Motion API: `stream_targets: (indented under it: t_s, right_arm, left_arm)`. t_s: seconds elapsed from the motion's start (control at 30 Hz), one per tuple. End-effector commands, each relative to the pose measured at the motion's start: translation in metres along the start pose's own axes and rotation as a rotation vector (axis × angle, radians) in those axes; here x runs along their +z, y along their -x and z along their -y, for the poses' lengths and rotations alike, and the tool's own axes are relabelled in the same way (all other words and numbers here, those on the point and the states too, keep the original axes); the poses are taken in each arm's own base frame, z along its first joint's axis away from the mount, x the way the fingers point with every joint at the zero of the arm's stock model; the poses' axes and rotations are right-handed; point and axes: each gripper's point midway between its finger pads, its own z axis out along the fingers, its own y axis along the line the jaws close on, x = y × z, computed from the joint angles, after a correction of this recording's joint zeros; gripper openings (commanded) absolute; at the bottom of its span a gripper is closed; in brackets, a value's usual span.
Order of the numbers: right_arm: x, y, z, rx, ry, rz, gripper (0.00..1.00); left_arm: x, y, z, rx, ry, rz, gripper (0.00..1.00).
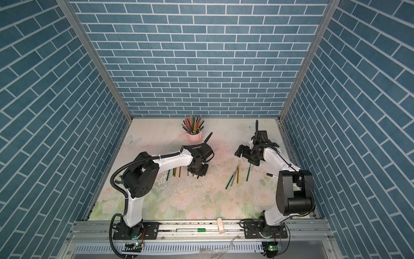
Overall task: Remove protective caps from carving knives
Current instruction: Pick up the carving knife from the center of the board.
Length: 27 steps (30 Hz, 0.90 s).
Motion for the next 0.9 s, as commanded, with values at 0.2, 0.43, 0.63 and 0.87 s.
stream_targets:
  t_s: [0.2,0.43,0.63,0.87]
  right_arm:
    - [-0.004,0.000,-0.004,0.027,0.031,-0.008,0.98]
    - [-0.009,-0.002,-0.006,0.046,0.036,-0.009,0.98]
    - [-0.013,-0.002,-0.017,0.045,0.090,0.007,0.94]
    - [-0.013,-0.001,-0.038,0.045,0.200,0.031,0.80]
  left_arm:
    - [0.002,-0.005,0.001,-0.005,0.041,-0.025,0.09]
    - [-0.032,0.013,0.015,0.011,-0.025,0.041,0.08]
    - [-0.065,0.032,0.049,0.033,-0.208,0.115,0.09]
    - [-0.072,0.040,0.074,0.024,-0.344,0.135,0.09]
